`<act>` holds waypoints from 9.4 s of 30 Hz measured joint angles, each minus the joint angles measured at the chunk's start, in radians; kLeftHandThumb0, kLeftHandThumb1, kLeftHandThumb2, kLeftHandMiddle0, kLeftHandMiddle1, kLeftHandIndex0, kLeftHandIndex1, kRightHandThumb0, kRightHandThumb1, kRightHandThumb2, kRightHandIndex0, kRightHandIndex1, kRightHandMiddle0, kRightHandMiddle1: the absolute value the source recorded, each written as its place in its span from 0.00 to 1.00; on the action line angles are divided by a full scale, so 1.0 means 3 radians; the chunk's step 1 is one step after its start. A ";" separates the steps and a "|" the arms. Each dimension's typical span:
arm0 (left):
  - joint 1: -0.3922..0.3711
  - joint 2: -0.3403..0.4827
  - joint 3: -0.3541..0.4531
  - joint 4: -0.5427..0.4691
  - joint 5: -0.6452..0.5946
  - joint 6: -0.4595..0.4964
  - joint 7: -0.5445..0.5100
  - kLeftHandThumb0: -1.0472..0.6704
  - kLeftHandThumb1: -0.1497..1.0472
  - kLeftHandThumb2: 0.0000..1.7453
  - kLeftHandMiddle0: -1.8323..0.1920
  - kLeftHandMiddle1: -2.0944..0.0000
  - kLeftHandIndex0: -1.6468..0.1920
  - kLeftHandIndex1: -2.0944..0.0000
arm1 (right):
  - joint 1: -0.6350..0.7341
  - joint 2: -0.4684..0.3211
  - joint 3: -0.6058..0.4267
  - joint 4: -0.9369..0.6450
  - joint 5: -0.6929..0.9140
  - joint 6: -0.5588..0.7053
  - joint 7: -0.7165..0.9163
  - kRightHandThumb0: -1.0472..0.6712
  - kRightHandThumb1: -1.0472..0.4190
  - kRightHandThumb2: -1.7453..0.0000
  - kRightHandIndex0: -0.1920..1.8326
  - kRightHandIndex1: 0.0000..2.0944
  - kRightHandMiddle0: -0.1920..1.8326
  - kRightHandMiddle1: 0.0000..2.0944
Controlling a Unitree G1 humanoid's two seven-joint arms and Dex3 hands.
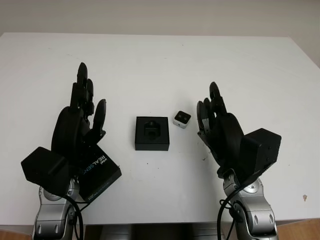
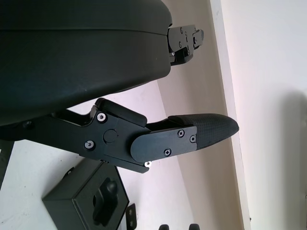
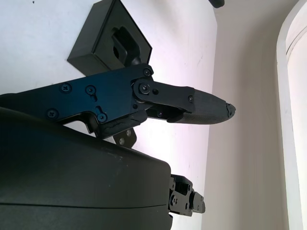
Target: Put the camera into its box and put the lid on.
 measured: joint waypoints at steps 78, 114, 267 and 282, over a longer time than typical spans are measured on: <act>0.0047 0.0036 0.0031 -0.0075 -0.0021 0.0089 -0.0037 0.20 1.00 0.34 0.98 0.97 0.99 0.97 | -0.3109 -0.2129 0.1270 0.4065 -0.2591 -0.3809 0.0478 0.42 0.17 0.97 0.35 0.08 0.33 0.10; 0.0048 0.0036 0.0054 -0.0108 -0.0030 0.0141 -0.0028 0.20 1.00 0.33 0.98 0.97 0.98 0.97 | -0.3252 -0.2070 0.1697 0.4530 -0.3003 -0.3748 -0.0187 0.41 0.15 0.97 0.39 0.10 0.39 0.11; 0.0131 0.0178 0.0106 -0.0247 -0.0051 0.0315 -0.0178 0.23 1.00 0.28 0.99 0.97 0.99 0.97 | -0.0955 0.0072 0.0148 0.2511 -0.0164 -0.1749 0.0531 0.30 0.04 0.97 0.24 0.08 0.31 0.79; 0.0131 0.0172 0.0103 -0.0247 -0.0071 0.0315 -0.0173 0.23 1.00 0.28 0.99 0.97 0.99 0.97 | -0.0968 0.0073 0.0204 0.2545 -0.0230 -0.1790 0.0544 0.30 0.03 0.97 0.25 0.08 0.30 0.80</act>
